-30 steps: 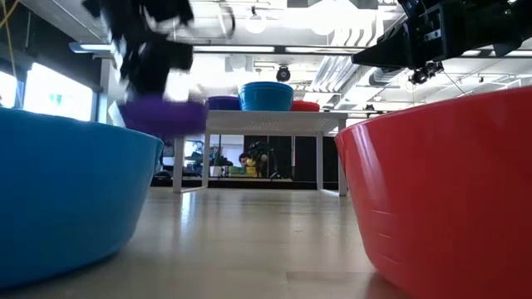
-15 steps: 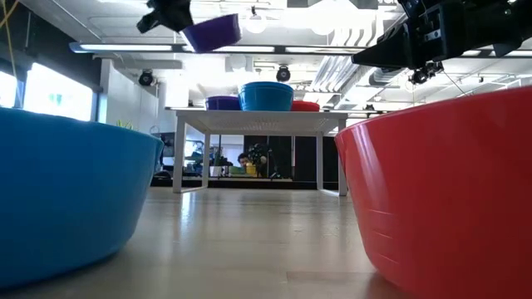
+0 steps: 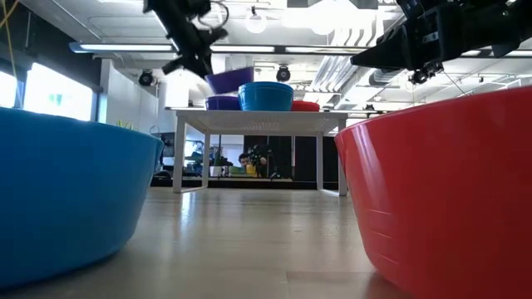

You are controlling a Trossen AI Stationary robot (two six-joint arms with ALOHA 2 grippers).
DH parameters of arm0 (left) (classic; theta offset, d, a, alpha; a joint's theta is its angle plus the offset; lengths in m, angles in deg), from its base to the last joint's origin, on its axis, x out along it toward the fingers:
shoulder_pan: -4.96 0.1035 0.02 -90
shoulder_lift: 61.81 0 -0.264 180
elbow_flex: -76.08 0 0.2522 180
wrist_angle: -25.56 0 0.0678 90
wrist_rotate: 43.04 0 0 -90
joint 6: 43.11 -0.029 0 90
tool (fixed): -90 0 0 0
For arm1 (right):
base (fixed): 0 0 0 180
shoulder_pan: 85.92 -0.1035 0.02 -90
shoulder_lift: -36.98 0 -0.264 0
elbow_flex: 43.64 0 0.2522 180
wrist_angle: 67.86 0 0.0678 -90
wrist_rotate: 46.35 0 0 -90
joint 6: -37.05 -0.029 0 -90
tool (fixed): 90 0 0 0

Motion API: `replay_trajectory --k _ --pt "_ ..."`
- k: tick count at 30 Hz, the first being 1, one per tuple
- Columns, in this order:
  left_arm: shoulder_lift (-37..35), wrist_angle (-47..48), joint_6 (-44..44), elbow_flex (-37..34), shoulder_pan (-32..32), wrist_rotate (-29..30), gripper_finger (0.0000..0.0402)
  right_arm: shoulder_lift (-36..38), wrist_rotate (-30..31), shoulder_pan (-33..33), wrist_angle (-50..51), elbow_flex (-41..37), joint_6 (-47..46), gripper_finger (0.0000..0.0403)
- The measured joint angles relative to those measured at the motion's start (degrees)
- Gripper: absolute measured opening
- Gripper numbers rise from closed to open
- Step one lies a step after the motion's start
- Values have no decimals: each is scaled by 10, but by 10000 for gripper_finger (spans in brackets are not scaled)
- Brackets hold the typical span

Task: Pick & Place Mini bowls
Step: Stack the purple bowl on the purple bowl on the shelf

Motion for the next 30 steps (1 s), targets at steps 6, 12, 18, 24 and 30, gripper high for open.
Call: replay_trajectory --k 6,12,18,24,30 --pt "28 -2 2 0 10 -6 0 0 0 0 0 0 6 0" --pt "34 9 2 0 10 -5 0 0 0 0 0 0 6 0" --pt "34 9 2 0 10 -3 27 0 0 0 0 0 6 0" --pt "34 9 -3 0 10 5 74 0 0 0 0 0 6 0" --pt "28 9 -17 0 10 14 92 0 0 0 0 0 6 0"
